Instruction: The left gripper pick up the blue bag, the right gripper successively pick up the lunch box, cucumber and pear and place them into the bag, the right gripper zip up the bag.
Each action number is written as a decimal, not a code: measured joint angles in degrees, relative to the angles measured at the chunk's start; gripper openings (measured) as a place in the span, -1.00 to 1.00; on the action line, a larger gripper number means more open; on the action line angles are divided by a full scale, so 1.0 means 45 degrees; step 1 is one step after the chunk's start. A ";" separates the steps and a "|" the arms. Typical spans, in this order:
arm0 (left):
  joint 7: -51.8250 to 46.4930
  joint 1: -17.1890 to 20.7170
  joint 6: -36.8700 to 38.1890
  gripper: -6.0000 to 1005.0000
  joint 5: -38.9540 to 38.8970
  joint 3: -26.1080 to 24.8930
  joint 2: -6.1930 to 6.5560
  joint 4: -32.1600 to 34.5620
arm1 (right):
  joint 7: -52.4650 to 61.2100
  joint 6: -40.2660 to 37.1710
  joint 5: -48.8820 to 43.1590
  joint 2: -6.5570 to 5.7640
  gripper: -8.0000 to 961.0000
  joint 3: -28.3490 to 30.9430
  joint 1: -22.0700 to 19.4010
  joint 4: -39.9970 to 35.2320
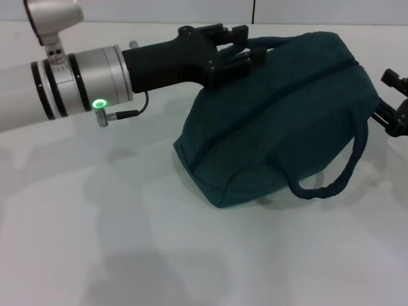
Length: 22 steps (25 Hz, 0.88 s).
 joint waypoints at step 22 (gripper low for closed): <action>0.6700 0.1302 0.5167 0.50 -0.2735 0.0104 -0.0031 -0.2407 | 0.2440 -0.7087 -0.2574 -0.1502 0.23 0.0038 0.0017 -0.1010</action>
